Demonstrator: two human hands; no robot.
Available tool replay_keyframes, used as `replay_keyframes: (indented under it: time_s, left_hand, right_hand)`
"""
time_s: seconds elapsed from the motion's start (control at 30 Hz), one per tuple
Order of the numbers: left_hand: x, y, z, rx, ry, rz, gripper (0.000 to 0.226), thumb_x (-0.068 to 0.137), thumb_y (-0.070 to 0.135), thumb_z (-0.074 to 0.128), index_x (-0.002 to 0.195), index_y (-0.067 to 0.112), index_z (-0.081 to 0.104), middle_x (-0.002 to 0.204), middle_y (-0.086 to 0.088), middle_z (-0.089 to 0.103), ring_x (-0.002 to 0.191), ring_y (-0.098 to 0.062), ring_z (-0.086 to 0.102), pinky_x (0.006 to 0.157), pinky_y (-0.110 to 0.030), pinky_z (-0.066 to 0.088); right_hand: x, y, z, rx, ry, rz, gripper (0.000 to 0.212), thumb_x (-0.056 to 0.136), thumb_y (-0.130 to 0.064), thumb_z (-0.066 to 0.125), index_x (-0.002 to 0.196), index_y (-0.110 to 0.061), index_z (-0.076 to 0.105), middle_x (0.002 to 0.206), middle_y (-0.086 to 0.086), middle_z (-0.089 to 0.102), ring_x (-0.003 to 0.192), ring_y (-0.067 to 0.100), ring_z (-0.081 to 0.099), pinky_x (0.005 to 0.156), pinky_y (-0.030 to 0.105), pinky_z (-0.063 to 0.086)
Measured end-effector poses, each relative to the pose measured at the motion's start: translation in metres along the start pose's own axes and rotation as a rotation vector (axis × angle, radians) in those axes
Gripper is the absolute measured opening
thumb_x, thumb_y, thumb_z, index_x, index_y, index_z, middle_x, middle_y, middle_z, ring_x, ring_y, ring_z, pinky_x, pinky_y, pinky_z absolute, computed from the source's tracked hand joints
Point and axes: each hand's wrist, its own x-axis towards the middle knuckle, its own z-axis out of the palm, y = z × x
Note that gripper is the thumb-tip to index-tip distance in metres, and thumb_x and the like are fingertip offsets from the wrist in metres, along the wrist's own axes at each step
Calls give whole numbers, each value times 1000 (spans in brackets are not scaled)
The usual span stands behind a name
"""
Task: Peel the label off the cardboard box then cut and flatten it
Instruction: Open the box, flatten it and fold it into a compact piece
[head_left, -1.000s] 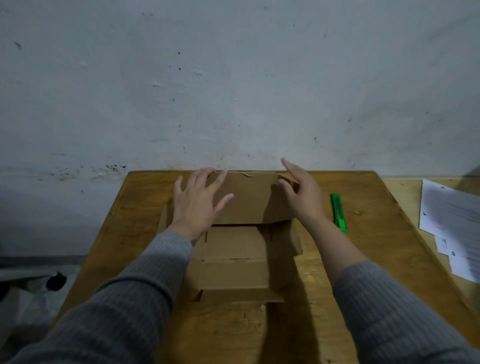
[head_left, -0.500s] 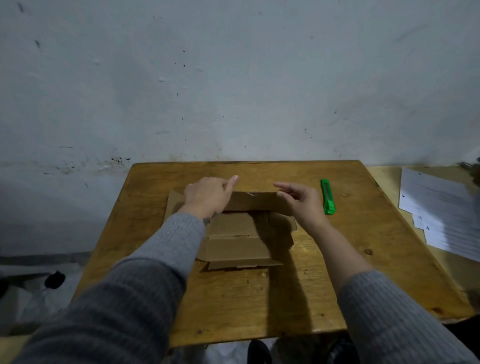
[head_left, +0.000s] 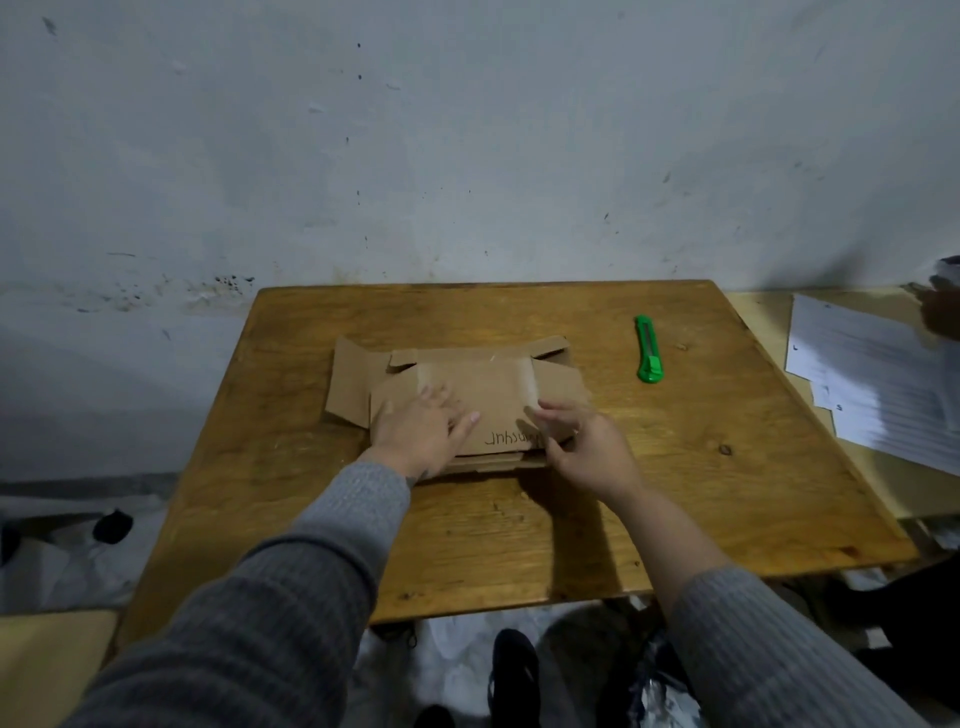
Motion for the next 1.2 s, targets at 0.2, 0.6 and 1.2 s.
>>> replay_keyframes:
  time_s: [0.2,0.6,1.2]
  left_hand:
    - [-5,-3,23,41,-15,18,62,96,59,12,151,32,13,159,12,-5,147,-11,-5,116,-58,4]
    - [4,-2,22,65,148,15,60,95,59,23,148,31,27,159,7,18,146,-14,11,116,-50,10]
    - [32,-10,6,66,-119,-18,89,77,79,-9,151,30,-6,157,12,-18,146,-12,-12,113,-62,-6]
  right_hand:
    - [7,8,18,-156,109,-17,40,89,-23,59,128,-28,55,138,-6,53,134,12,41,113,43,30]
    - [40,3,36,-452,-276,47,67,96,-49,31,151,-20,4,160,-4,-4,147,17,-10,112,60,-11]
    - [-24,47,9,-53,-139,-57,71,85,-70,21,143,-33,34,153,-16,22,144,2,6,119,48,-1]
